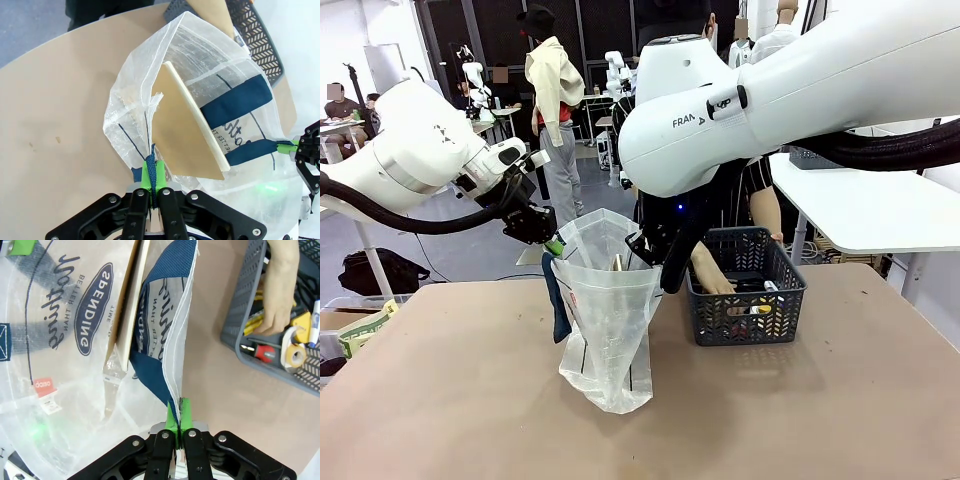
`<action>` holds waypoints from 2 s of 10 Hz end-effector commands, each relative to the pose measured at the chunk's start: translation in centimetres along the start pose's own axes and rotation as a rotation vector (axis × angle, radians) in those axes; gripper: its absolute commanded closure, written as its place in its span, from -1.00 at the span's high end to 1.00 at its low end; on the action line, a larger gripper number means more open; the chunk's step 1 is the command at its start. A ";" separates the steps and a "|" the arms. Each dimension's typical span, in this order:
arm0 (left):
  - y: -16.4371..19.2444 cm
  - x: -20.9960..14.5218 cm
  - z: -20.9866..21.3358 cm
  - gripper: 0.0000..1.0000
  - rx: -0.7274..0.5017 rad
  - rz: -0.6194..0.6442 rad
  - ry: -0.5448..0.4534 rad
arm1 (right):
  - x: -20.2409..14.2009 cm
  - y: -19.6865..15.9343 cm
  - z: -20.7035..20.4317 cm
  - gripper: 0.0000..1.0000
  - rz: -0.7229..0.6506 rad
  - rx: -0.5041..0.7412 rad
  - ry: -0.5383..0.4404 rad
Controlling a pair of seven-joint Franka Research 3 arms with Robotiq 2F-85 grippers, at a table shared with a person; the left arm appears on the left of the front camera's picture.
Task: Transfer purchased items from the store into the shopping bag.
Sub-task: Move the Reusable shopping bag to the right side of the table.
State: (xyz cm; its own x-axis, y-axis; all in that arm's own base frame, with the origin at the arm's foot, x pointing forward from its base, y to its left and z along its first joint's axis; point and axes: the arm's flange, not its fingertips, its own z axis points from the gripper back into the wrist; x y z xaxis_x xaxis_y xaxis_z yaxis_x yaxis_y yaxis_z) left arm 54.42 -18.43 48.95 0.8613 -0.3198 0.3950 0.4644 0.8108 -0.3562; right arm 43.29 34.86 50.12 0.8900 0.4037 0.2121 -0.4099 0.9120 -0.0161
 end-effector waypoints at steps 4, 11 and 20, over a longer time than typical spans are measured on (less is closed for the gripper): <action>0.2 0.0 0.1 -1.00 0.003 0.001 -0.002 | -0.4 -0.2 0.0 -1.00 -0.007 -0.003 0.003; 0.2 0.0 0.1 -1.00 0.003 0.001 -0.002 | -0.4 -0.2 0.0 -1.00 -0.007 -0.003 0.003; 0.2 0.0 0.1 -1.00 0.003 0.001 -0.002 | -0.4 -0.2 0.0 -1.00 -0.007 -0.003 0.003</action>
State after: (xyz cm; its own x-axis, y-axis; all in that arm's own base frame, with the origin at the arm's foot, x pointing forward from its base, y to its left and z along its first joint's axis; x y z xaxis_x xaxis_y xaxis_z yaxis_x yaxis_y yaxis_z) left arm 54.42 -18.43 48.95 0.8613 -0.3198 0.3949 0.4644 0.8108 -0.3562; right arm 43.29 34.86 50.12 0.8900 0.4037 0.2122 -0.4099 0.9120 -0.0161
